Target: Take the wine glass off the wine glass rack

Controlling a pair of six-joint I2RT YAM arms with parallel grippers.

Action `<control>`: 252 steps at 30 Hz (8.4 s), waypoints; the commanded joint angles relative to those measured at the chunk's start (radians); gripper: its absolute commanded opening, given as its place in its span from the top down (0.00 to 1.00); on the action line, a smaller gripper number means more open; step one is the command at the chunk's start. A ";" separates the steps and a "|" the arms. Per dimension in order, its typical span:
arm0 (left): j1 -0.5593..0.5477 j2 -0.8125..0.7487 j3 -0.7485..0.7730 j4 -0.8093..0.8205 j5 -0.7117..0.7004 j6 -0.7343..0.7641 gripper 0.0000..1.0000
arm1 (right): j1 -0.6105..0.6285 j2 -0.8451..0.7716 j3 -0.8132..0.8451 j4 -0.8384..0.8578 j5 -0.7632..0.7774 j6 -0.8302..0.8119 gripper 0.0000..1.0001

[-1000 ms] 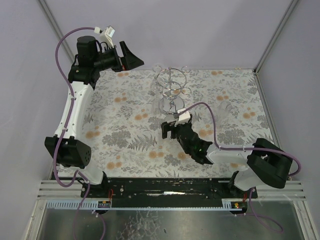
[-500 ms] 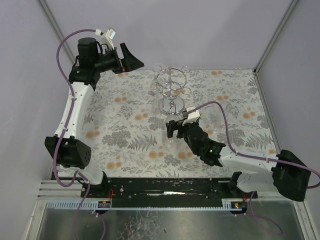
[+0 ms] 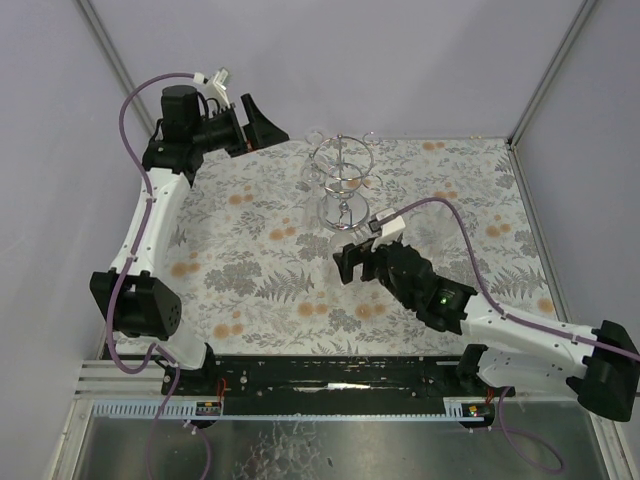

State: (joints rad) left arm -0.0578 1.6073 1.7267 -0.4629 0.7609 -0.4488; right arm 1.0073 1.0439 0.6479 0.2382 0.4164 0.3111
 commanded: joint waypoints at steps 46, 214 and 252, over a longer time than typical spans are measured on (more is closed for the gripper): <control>-0.098 -0.115 -0.601 0.667 0.001 -0.713 0.40 | -0.841 0.311 0.818 -0.495 -0.516 0.469 0.01; -0.046 -0.307 -0.719 0.582 0.049 -0.732 1.00 | -0.840 0.223 0.681 -0.451 -0.550 0.462 0.01; -0.746 -0.258 -0.172 -0.071 -0.413 1.285 1.00 | -1.073 0.434 1.026 -0.640 -1.273 0.471 0.01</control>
State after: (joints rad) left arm -0.7673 1.3823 1.5772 -0.5880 0.4324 0.6415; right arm -0.0708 1.5288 1.7042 -0.3981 -0.6880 0.7883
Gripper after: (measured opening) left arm 0.030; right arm 0.987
